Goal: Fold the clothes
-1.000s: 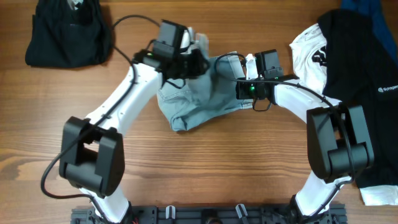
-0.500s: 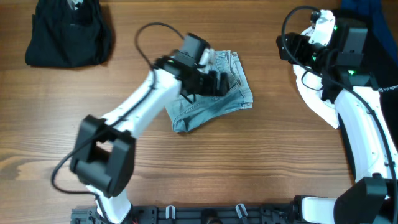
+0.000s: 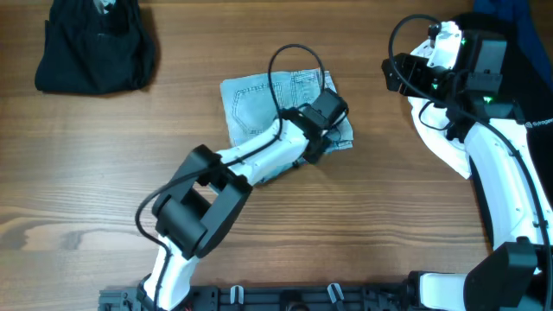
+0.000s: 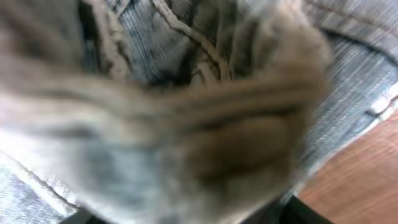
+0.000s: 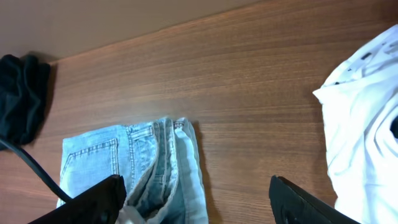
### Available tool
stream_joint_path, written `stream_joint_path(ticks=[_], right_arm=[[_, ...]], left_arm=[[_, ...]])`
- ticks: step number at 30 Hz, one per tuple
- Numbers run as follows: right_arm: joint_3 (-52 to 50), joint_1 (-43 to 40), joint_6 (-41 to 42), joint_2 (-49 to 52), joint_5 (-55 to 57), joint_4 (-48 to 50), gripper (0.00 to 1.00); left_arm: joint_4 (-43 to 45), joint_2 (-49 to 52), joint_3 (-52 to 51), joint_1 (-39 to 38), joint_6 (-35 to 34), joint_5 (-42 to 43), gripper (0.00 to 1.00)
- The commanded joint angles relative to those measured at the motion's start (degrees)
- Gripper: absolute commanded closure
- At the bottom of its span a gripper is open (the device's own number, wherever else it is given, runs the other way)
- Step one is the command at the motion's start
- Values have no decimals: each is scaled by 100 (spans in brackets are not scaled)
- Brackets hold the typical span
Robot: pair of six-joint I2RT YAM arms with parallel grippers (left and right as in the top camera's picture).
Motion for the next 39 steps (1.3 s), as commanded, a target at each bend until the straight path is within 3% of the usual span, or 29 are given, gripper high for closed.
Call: stream_joint_path(ticks=[1,4,6,8,13,16,19,27,30,35,37,39], right_arm=[[-15,2,-120,55,138,-42,21],[-15,2,-118,57,138,-79,21],[-15,2,-122,57,138,-105,21],[-15,2,-120,57,138,-125,21],[-15,2,-122,57,138,-146,21],[-15,2,-120,57,138,-149,21],[-15,4,-120,59,138,-146,21],[-15,4,-125,175,138,-166,21],[-17,4,-120,188,164,-151,21],[-17,4,-122,188,205,-160,22],[-17,4,-120,188,205,-157,22],[-17,4,-116,188,203,-162,22]], left_arm=[[254,706,-70,-417,815,-109,62],[289,739,-70,-667,833,-109,73],[291,743,-68,-763,831,-188,74],[192,675,-2,-776,828,-402,66],[-321,282,385,-743,835,-310,30],[-457,240,398,-743,835,160,19],[-511,343,391,-743,833,693,20],[-752,-52,575,-693,979,693,23],[-1058,-188,575,-695,979,789,29],[-1224,345,573,-706,981,1585,31],[-1080,579,573,-706,979,1504,37],[-879,739,573,-706,960,1314,53]])
